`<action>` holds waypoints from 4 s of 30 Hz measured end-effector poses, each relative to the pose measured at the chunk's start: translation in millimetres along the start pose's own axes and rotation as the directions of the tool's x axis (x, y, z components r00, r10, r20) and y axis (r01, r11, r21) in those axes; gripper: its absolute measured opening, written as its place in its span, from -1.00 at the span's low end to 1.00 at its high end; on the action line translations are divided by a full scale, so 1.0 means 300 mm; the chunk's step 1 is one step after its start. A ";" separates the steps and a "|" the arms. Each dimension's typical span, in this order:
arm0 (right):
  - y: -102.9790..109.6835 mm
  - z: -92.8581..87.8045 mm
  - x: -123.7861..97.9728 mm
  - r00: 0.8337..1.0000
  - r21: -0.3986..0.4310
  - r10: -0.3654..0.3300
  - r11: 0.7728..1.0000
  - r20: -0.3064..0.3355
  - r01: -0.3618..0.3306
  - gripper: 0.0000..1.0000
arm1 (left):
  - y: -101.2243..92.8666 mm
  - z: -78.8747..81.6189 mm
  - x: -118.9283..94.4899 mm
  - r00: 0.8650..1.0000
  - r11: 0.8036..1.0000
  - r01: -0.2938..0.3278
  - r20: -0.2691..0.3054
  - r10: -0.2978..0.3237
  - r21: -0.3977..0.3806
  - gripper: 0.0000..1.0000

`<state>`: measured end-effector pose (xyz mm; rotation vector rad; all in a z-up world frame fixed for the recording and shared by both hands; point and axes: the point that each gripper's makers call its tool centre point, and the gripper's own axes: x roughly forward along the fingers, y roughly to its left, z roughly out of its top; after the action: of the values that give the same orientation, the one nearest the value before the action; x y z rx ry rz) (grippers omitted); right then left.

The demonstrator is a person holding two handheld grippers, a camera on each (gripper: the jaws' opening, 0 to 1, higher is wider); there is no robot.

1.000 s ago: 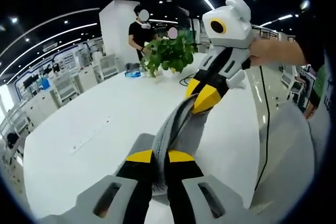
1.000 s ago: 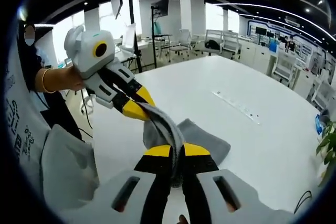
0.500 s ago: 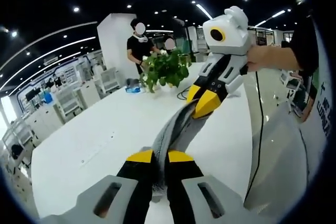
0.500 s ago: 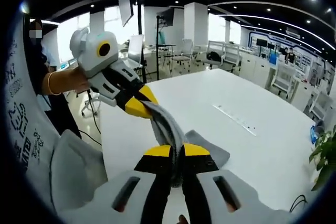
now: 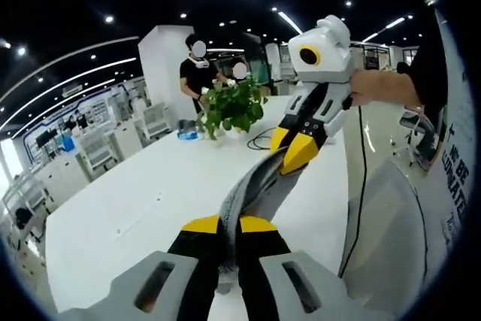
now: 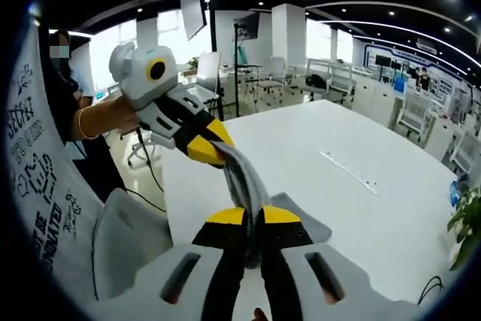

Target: Fold the towel on the table until its edges align and the towel forms a compact rectangular stack.

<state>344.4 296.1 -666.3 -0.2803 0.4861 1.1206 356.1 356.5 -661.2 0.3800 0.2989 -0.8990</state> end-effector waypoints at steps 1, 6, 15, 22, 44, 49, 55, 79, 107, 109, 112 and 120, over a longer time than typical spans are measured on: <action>0.001 0.000 0.001 1.000 0.000 0.002 1.000 -0.001 -0.002 -0.93 | 0.003 -0.003 -0.001 1.000 1.000 0.002 0.001 -0.002 -0.004 -0.86; -0.009 -0.003 0.017 1.000 0.008 0.009 1.000 -0.010 -0.009 -0.93 | 0.015 -0.020 0.009 1.000 1.000 0.006 -0.007 -0.006 -0.015 -0.86; -0.056 -0.025 0.061 0.999 0.050 0.015 0.999 -0.030 -0.014 -0.93 | 0.051 -0.074 0.054 0.999 0.998 0.016 -0.030 -0.018 -0.055 -0.86; -0.096 -0.059 0.105 0.998 0.088 0.024 0.996 -0.058 -0.019 -0.92 | 0.078 -0.126 0.098 0.998 0.995 0.026 -0.050 -0.031 -0.097 -0.86; -0.158 -0.143 0.202 0.995 0.224 0.093 0.971 -0.040 -0.082 -0.86 | 0.134 -0.256 0.202 0.996 0.964 0.039 -0.073 -0.060 -0.263 -0.87; -0.137 -0.147 0.198 0.991 0.254 0.133 0.958 0.012 -0.132 -0.63 | 0.138 -0.269 0.206 0.996 0.957 0.033 -0.074 -0.057 -0.289 -0.88; -0.137 -0.170 0.189 0.993 0.207 0.116 0.971 0.017 -0.117 -0.50 | 0.145 -0.282 0.212 0.996 0.950 0.025 -0.075 -0.051 -0.311 -0.88; -0.361 -0.210 0.304 0.997 0.387 -0.049 0.922 0.066 0.020 -0.87 | 0.198 -0.384 0.318 0.991 0.913 0.039 -0.100 -0.086 -0.405 -0.86; -0.530 -0.476 0.520 0.992 0.518 -0.050 0.849 -0.113 0.102 -0.87 | 0.306 -0.630 0.388 0.987 0.821 -0.037 -0.148 -0.058 -0.570 -0.56; -0.531 -0.483 0.527 0.991 0.509 -0.048 0.854 -0.123 0.104 -0.87 | 0.309 -0.659 0.395 0.983 0.819 -0.075 -0.183 -0.037 -0.569 -0.55; -0.532 -0.492 0.537 0.990 0.490 -0.042 0.866 -0.138 0.105 -0.85 | 0.315 -0.689 0.410 0.977 0.805 -0.117 -0.211 -0.011 -0.581 -0.55; -0.537 -0.498 0.522 0.989 0.464 -0.055 0.879 -0.134 0.112 -0.73 | 0.313 -0.733 0.439 0.968 0.795 -0.155 -0.251 0.004 -0.586 -0.55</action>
<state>510.6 285.4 -878.4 0.0617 0.8263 0.8703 488.6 414.2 -892.8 -0.1009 0.7657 -0.6268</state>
